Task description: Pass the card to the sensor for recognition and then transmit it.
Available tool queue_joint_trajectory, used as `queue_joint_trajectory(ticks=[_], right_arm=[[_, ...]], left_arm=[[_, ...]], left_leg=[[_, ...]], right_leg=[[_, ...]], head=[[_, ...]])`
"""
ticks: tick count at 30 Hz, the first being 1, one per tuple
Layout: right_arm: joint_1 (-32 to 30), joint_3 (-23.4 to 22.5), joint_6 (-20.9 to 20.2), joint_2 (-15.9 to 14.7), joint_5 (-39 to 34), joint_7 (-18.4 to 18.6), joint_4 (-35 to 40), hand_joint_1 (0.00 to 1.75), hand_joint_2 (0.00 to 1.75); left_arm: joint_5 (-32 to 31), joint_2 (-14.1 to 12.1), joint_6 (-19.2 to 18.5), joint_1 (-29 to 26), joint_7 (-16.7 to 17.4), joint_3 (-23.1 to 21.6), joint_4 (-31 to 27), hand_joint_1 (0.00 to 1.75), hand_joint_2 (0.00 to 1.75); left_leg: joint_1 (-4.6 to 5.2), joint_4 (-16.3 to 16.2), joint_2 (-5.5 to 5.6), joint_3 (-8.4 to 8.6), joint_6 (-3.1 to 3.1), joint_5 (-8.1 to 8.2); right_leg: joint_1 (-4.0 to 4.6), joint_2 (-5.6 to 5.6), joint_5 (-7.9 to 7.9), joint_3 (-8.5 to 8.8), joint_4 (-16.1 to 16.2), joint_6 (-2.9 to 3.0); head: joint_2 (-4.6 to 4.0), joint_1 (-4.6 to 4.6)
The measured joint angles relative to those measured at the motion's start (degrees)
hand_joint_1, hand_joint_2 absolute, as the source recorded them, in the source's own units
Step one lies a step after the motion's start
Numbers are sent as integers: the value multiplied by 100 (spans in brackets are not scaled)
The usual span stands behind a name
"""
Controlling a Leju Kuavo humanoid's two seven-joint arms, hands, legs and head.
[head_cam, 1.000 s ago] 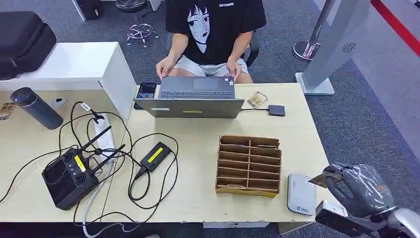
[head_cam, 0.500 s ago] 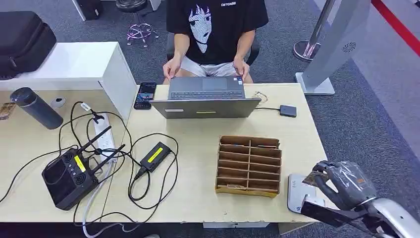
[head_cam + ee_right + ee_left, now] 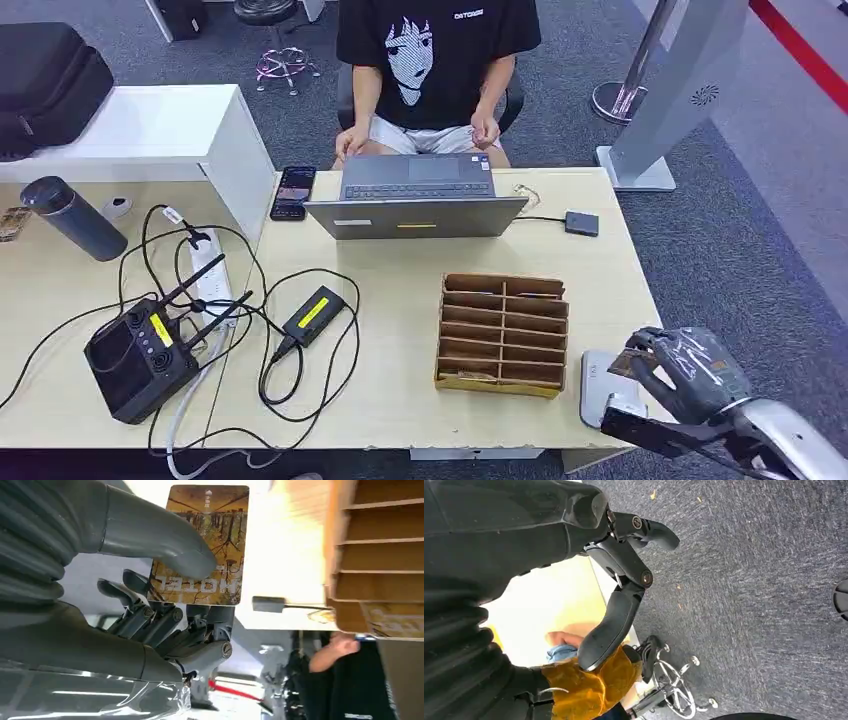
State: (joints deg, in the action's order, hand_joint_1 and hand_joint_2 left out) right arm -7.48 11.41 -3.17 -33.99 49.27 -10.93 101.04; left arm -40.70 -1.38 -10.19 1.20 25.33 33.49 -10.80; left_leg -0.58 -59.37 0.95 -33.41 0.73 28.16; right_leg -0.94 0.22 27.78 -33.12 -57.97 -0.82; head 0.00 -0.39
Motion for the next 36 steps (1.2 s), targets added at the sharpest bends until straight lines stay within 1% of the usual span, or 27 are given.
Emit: queue_joint_trajectory(ticks=[7,12,15,18,22,26,27,30,32,34,36], right_arm=[[448,388,-136,2,354,190,-299,175,175],[897,875,-402,15,542,356,-776,175,175],[1195,1232,-407,76,590,398,-1173,175,175],[1473,1480,-439,136,601,415,-1465,175,175],[1785,1763,-496,208,590,459,-1840,175,175],[1933,1963,-509,284,581,459,-2144,175,175],[1953,1993,-496,302,570,461,-2210,175,175],[1974,2048,-249,354,526,461,-2332,175,175],[1955,2061,21,367,483,474,-2315,175,175],[1869,1993,193,336,465,540,-2095,175,175],[1765,1853,232,271,413,577,-1809,175,175]], left_arm=[[-39,0,-17,4,9,9,0,0,175],[-105,0,-61,13,9,11,0,0,175],[-138,0,-81,21,9,11,0,0,175],[-168,0,-94,26,11,11,0,0,175],[-214,0,-101,28,24,11,0,0,175],[-232,0,-114,28,26,11,0,0,175],[-234,0,-114,30,26,11,0,0,175],[-234,0,-114,29,26,13,0,0,175],[-234,0,-109,29,26,26,0,0,175],[-232,2,-92,26,26,68,0,0,175],[-234,0,-76,20,26,112,0,0,175]], left_leg=[[0,0,0,1,0,-1],[0,0,-2,2,0,-1],[0,0,-1,2,0,-2],[-2,0,-3,7,1,-2],[-2,0,-1,15,1,-2],[-2,0,0,16,1,-2],[-2,0,0,17,1,-2],[-2,0,0,17,1,-2],[-1,-1,0,19,1,-2],[-1,-1,0,19,1,-2],[-1,-1,0,18,1,-2]], right_leg=[[0,1,-1,1,0,0],[0,2,-1,1,-1,1],[0,2,-1,1,-2,1],[2,5,-1,3,-2,1],[2,3,-1,13,-2,1],[2,2,-1,16,-2,1],[2,2,-1,16,-2,1],[2,2,-1,17,-2,1],[2,2,-1,17,-2,1],[1,1,-1,16,-1,1],[1,2,-1,16,-1,1]], head=[[0,0],[0,0],[0,0],[0,0],[0,-2],[0,-2],[0,0],[0,0],[0,-2],[0,-2],[0,-2]])
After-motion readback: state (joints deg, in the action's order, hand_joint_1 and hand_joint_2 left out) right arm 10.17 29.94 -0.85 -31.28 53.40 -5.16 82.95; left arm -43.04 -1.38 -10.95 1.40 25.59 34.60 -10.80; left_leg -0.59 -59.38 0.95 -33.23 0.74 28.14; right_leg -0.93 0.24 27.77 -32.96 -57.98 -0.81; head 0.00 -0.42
